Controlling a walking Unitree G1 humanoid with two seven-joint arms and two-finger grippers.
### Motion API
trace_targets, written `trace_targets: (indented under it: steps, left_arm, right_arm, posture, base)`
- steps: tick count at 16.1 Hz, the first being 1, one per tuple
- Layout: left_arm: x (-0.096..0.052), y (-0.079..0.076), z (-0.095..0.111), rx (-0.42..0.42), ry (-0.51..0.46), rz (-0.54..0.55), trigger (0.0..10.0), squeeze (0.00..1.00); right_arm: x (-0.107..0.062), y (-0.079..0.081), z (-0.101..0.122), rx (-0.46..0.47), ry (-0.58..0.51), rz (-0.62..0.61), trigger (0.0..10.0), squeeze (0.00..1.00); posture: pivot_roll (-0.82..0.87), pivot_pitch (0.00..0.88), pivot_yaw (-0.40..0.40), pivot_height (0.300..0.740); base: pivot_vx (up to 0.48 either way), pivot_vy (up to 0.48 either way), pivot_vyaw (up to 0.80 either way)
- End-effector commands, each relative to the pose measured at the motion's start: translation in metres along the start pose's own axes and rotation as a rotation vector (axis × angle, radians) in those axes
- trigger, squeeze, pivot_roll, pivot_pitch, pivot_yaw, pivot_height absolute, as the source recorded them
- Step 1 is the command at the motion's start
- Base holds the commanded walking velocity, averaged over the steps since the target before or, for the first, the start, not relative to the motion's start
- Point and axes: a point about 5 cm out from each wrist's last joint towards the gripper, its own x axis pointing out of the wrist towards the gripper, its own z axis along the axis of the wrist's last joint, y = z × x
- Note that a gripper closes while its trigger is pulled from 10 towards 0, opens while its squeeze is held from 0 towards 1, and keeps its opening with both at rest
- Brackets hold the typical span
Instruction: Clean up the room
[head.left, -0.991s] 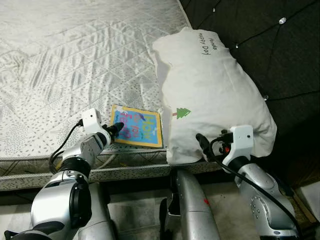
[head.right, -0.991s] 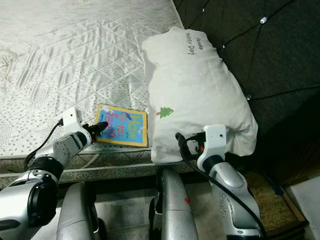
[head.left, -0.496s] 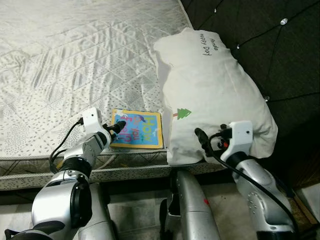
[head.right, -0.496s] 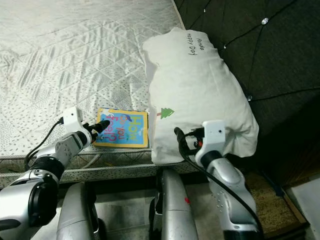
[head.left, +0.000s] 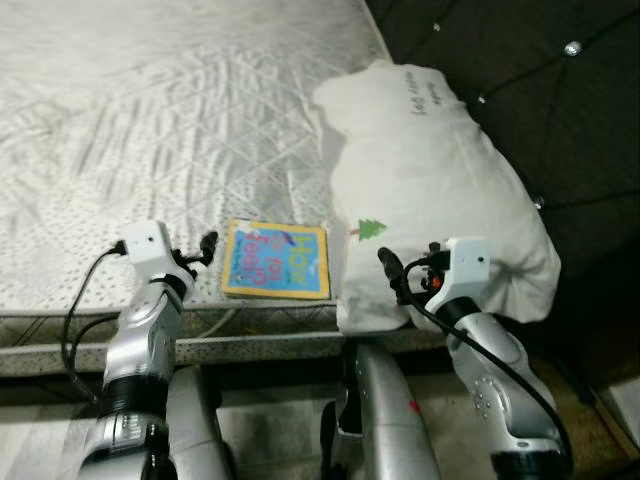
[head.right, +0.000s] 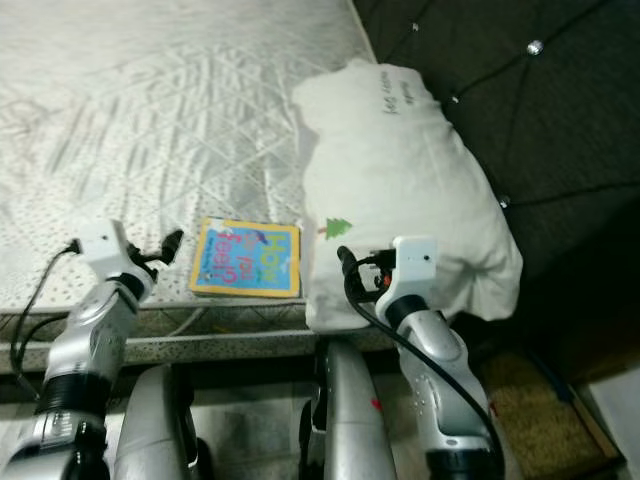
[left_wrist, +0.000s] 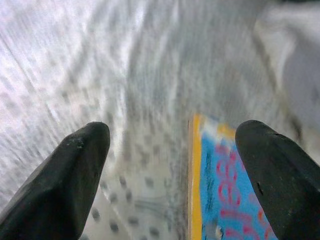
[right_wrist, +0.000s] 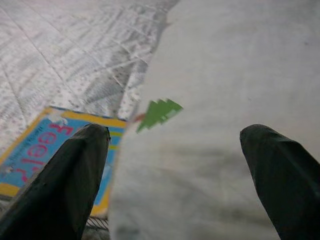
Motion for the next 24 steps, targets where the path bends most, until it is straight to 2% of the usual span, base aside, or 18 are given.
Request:
trace_targets:
  steps: [1,4,6,9,11,12,13,18,24]
  left_arm:
    - [-0.011,-0.004,0.017,0.009,-0.122,-0.013,10.0,1.00]
    - [-0.036,-0.009,0.026,0.108,-0.251,-0.032,10.0,1.00]
    - [-0.058,-0.020,0.023,0.172,-0.264,-0.068,10.0,1.00]
    - [-0.063,-0.032,0.018,0.174,-0.241,-0.113,10.0,1.00]
    - [-0.061,-0.037,0.018,0.173,-0.236,-0.120,10.0,0.66]
    - [-0.060,-0.038,0.018,0.174,-0.234,-0.125,10.0,0.12]
    - [-0.060,-0.039,0.019,0.179,-0.232,-0.126,10.0,0.01]
    - [-0.054,-0.041,0.023,0.208,-0.213,-0.113,10.0,0.00]
    - [-0.055,-0.047,0.019,0.223,-0.184,-0.147,10.0,0.00]
  right_arm:
    - [0.002,0.000,0.000,0.023,-0.009,0.003,10.0,0.00]
    - [0.007,0.003,0.002,0.029,-0.034,0.017,10.0,0.00]
    - [0.009,0.004,0.009,0.057,-0.086,0.032,10.0,0.00]
    - [0.016,0.005,0.011,0.064,-0.103,0.032,10.0,0.00]
    - [0.019,0.006,0.013,0.065,-0.111,0.034,10.0,0.00]
    - [0.020,0.007,0.014,0.066,-0.117,0.035,10.0,0.00]
    - [0.020,0.007,0.014,0.066,-0.120,0.035,10.0,0.00]
    - [0.024,0.007,0.017,0.072,-0.144,0.033,10.0,0.00]
    - [0.025,0.006,0.018,0.070,-0.152,0.016,10.0,0.00]
  posture:
    - [-0.03,0.053,-0.075,0.552]
    - [-0.01,0.041,-0.072,0.552]
    - [0.01,0.031,-0.074,0.552]
    - [0.02,0.015,-0.074,0.577]
    - [0.02,0.009,-0.071,0.592]
    - [0.02,0.003,-0.069,0.602]
    - [0.03,0.001,-0.068,0.607]
    - [0.03,0.002,-0.062,0.642]
    - [0.03,0.005,-0.060,0.682]
  base:
    - [0.000,0.000,0.00]
    - [0.000,0.000,0.00]
    - [0.000,0.000,0.00]
    - [0.000,0.000,0.00]
    - [0.000,0.000,0.00]
    - [0.000,0.000,0.00]
    - [0.000,0.000,0.00]
    - [0.000,0.000,0.00]
    - [0.000,0.000,0.00]
